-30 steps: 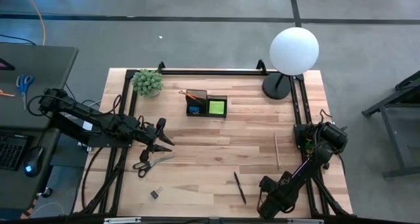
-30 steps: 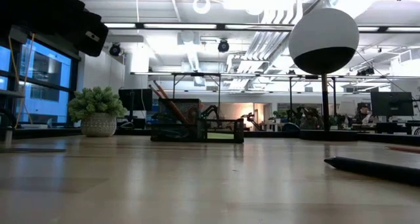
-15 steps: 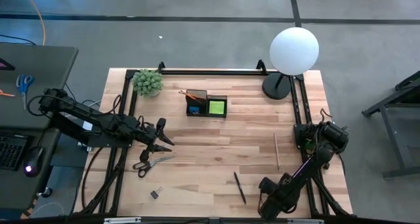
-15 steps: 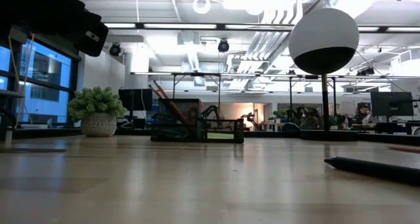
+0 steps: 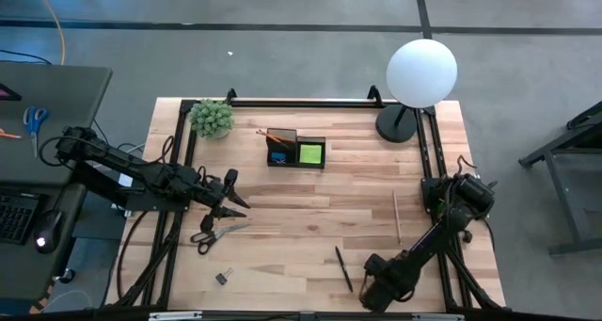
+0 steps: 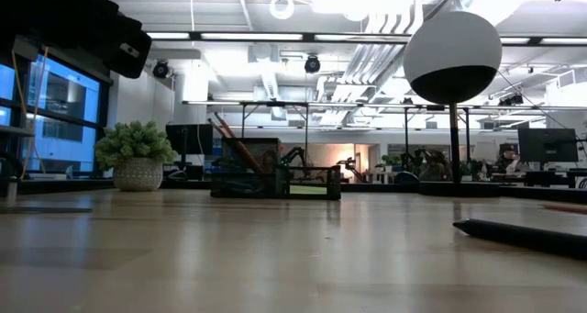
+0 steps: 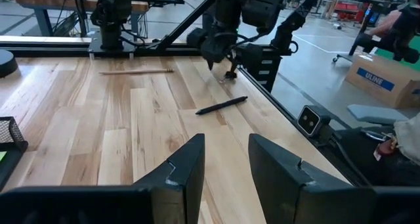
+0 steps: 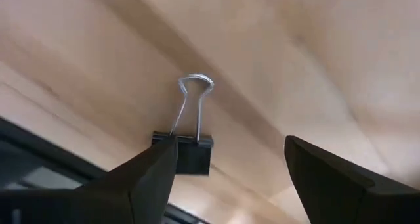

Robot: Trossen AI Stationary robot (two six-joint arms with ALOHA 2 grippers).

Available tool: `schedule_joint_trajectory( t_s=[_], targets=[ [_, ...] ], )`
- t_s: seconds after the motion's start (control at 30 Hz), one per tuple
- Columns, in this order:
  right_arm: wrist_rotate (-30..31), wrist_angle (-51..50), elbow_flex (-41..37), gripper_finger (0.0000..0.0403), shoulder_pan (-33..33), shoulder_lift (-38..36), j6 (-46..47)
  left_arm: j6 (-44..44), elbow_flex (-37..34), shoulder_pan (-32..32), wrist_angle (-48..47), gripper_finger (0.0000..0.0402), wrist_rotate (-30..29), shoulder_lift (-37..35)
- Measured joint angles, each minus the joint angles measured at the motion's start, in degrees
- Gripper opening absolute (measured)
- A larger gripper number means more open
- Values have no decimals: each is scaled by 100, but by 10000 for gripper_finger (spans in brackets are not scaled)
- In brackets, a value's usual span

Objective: Pick and place office supplies into organizer
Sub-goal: Put the right clip binder into the organizer bin

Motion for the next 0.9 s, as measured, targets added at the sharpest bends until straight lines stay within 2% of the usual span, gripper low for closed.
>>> schedule_joint_trajectory(
  t_s=[0.23,0.43,0.7,0.9],
  targets=[
    [475,-137,333,275,-181,-16,8,0,0,1,2,106,0,1],
    [435,64,304,275,-212,-20,38,0,0,0,2,106,0,-1],
    [478,-65,285,275,89,33,43,0,2,0,2,106,0,-1],
    [746,112,288,275,186,204,67,-2,2,0,9,106,0,-1]
  ],
)
